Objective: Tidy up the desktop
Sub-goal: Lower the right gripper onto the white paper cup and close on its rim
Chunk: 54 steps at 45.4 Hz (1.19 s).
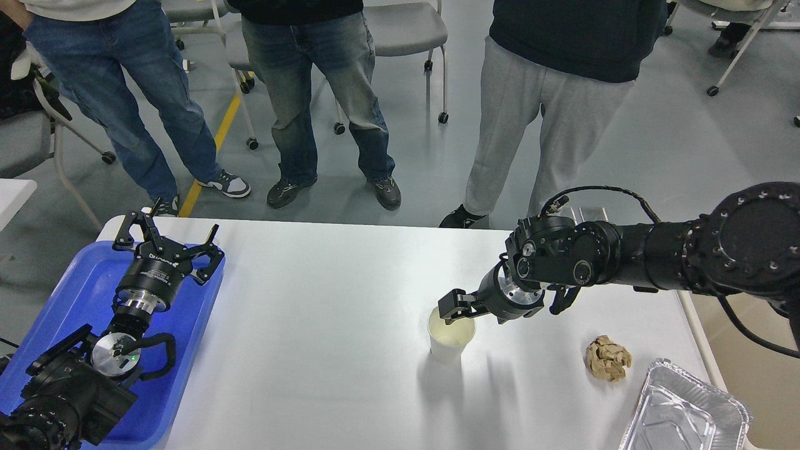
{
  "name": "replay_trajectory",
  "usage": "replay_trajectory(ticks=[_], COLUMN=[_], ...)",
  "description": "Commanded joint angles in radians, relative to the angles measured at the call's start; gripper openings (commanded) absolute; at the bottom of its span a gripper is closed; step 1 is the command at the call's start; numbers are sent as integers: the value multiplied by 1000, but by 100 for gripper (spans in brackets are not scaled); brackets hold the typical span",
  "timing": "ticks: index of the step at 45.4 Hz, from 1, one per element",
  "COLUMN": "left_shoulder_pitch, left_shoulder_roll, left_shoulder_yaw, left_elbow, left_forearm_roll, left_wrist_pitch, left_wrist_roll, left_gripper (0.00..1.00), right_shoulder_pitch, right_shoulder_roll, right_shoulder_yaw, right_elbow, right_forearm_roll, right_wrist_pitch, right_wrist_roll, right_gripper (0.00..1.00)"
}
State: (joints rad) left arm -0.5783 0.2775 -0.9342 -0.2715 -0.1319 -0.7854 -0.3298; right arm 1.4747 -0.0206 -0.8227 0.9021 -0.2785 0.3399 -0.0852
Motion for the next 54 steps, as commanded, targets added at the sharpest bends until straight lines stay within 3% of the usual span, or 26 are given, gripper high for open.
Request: replay_trajectory(ticks=[1,15,18,24,28,34,38,54], left_shoulder_pitch=[0,0,0,0,0,0,0,0], left_shoulder_roll=[0,0,0,0,0,0,0,0], left_shoulder_yaw=[0,0,0,0,0,0,0,0], left_elbow=[0,0,0,0,0,0,0,0], left_forearm_roll=[0,0,0,0,0,0,0,0], left_wrist_pitch=[0,0,0,0,0,0,0,0], left_wrist_roll=[0,0,0,0,0,0,0,0], left_gripper=[100,100,100,100,100,100,100,100], right_shoulder_pitch=[-43,-76,-76,-76,-76,-74,-73,2], right_shoulder_roll=[2,8,10,8,10,11,10,2], right_shoulder_yaw=[7,8,8,7,2,0,-1,-46], right_elbow=[-20,-40,-40,-40,-40,-39,-37,4], right_forearm_roll=[-10,-51,-51,-51,-53,-53,-54,-88], right_wrist_pitch=[-21,-62,-70,-70,-67,-62,-64,-50], right_wrist_roll=[7,10,19,25,25,25,22,2], right_gripper=[100,100,96,76,57,38,4,0])
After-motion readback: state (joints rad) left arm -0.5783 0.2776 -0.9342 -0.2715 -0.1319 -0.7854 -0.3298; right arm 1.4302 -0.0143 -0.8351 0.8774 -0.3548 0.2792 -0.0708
